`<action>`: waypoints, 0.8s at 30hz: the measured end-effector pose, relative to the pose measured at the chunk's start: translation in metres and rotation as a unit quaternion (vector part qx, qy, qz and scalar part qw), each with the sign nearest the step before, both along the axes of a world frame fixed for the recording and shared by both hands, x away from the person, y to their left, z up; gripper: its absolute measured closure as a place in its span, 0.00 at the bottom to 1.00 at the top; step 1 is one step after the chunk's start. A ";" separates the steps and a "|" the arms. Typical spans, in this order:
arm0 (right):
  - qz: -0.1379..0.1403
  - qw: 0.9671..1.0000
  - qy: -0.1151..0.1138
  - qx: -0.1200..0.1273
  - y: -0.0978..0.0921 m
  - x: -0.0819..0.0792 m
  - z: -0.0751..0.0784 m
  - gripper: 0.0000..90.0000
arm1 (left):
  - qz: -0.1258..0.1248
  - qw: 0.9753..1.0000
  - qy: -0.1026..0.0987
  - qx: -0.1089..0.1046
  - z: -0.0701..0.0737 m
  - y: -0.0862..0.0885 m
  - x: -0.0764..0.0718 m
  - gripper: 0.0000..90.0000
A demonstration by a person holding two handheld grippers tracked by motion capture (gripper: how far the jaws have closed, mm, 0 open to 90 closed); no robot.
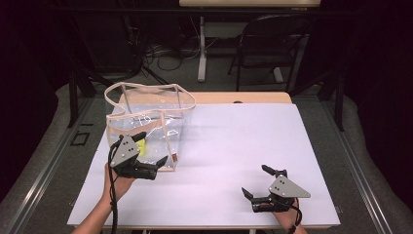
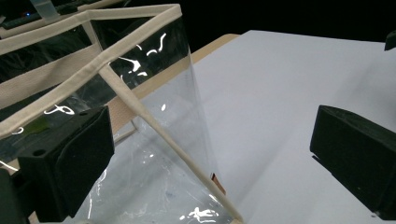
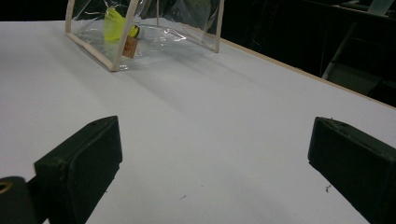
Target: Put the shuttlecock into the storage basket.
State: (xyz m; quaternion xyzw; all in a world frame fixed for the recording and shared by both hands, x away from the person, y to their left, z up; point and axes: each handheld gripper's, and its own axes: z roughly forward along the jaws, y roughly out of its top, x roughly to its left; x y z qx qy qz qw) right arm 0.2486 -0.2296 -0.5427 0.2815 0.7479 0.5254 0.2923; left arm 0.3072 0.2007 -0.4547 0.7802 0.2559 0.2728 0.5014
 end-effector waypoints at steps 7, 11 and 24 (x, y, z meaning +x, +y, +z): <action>0.001 1.000 0.000 0.001 0.000 0.000 0.000 0.03 | -0.007 1.000 0.010 0.005 -0.008 0.002 -0.007 0.00; 0.001 1.000 0.000 0.001 0.000 0.000 0.000 0.03 | -0.007 1.000 0.014 0.008 -0.013 0.003 -0.010 0.00; 0.001 1.000 0.002 0.000 0.001 0.001 -0.001 0.03 | -0.001 0.999 0.039 0.013 -0.037 0.011 -0.016 0.00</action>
